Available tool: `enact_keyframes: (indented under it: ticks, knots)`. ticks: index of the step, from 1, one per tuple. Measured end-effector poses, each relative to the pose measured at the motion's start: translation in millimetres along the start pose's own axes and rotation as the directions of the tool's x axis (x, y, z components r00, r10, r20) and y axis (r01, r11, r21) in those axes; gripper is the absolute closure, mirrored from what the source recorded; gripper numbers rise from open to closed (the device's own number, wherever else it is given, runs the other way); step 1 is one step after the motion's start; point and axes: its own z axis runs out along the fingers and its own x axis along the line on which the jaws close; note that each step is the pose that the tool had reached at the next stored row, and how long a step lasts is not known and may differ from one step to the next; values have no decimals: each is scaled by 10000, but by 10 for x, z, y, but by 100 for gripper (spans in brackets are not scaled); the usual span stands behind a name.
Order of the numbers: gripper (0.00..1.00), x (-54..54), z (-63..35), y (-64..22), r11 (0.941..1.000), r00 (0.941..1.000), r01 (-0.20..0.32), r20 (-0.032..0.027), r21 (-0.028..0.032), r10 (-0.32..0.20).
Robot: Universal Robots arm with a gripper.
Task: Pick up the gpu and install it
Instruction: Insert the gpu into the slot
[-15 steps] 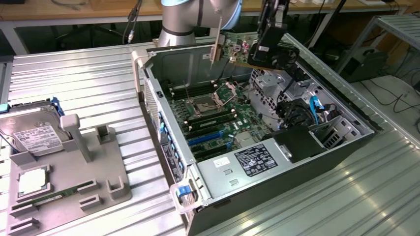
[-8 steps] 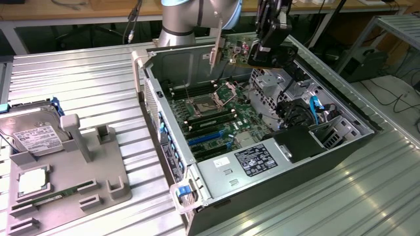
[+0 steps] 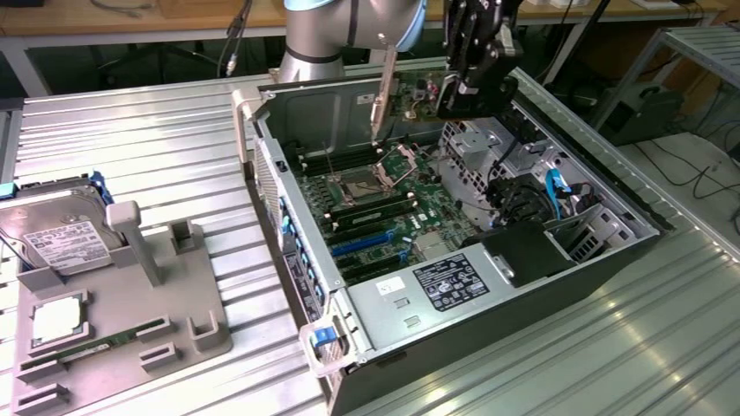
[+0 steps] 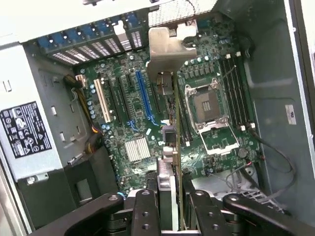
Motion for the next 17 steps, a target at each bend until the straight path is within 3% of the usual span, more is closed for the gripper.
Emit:
enact_keyframes:
  ticks: [3, 6, 12, 17]
  knots:
    - [71, 1, 47, 2, 9960, 9960, 897, 34, -13, -897]
    - [71, 1, 94, 3, 9903, 9902, 1393, 52, -18, -1392]
    - [71, 3, 204, 7, 9899, 9898, 1421, 52, -29, -1420]
    - [71, -13, 262, 1, 9894, 9895, 1443, 33, -182, -1443]
